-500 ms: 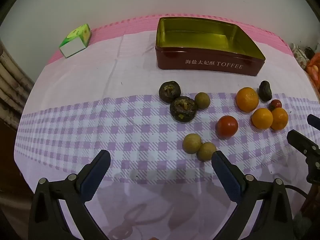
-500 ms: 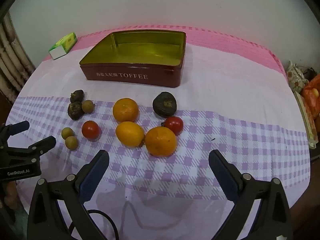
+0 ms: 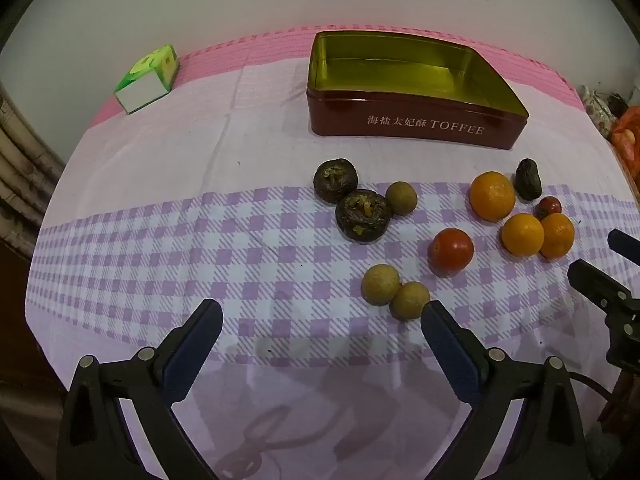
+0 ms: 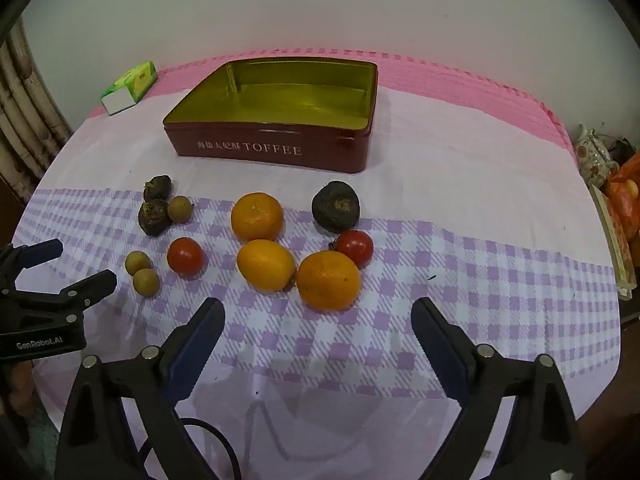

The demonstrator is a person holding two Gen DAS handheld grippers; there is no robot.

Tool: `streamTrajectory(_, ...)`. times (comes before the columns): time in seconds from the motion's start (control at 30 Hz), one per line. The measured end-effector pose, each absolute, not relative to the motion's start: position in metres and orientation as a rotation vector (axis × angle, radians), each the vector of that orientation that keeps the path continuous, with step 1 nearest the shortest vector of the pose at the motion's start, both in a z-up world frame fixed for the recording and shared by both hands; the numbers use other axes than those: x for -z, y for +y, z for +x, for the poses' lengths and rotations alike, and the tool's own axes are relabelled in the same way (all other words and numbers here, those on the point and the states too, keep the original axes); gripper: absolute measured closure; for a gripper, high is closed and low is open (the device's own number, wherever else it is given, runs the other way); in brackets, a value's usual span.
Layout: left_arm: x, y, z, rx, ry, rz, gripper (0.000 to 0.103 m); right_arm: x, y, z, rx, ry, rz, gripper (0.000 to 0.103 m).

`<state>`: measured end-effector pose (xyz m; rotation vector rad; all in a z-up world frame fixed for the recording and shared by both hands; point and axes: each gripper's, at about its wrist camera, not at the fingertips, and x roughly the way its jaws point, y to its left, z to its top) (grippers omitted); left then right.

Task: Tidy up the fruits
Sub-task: 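Move both tools forward toward the fruits in front of the toffee tin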

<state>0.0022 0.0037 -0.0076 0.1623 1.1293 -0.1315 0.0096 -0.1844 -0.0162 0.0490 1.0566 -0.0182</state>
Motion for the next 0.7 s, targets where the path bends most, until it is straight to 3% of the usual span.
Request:
streamTrajectory(0.23,0.0066,0.003,0.0018,0.131,1.129,0.162,0.005,0.0207,-0.1878,0.0092,0.028,1.068,0.067,0.02)
streamTrajectory(0.7,0.0055,-0.0019,0.0031,0.138,1.126,0.167,0.007,0.0226,-0.186,0.0095,0.028,1.082,0.069,0.024)
